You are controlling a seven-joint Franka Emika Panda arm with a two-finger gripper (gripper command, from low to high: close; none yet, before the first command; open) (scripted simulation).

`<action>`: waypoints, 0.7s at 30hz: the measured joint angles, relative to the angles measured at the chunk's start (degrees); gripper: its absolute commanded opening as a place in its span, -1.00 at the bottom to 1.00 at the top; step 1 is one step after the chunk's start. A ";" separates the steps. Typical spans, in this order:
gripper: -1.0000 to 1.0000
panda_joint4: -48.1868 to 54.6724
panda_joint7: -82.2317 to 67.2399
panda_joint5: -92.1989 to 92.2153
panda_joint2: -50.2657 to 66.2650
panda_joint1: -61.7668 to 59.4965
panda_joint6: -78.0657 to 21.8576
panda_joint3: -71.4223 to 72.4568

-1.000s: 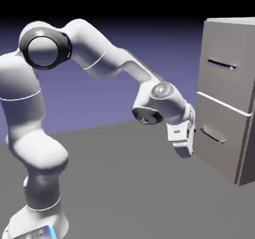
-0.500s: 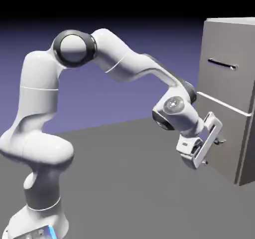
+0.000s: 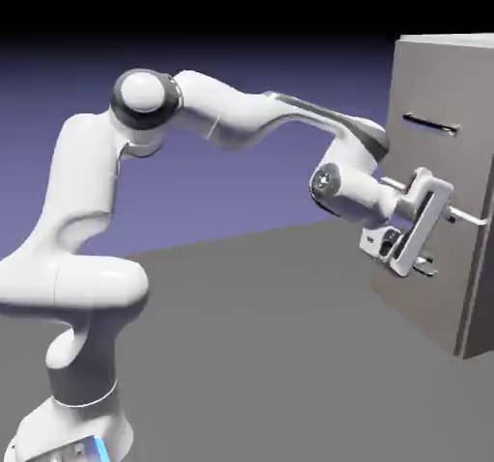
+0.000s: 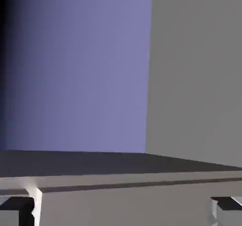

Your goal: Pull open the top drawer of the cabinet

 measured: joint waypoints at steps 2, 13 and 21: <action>0.00 1.95 -0.26 4.98 2.83 2.55 -0.44 -2.95; 0.00 12.20 -0.63 25.57 15.05 11.42 -1.80 -14.36; -1.00 22.61 3.02 23.64 16.66 2.16 0.59 -9.20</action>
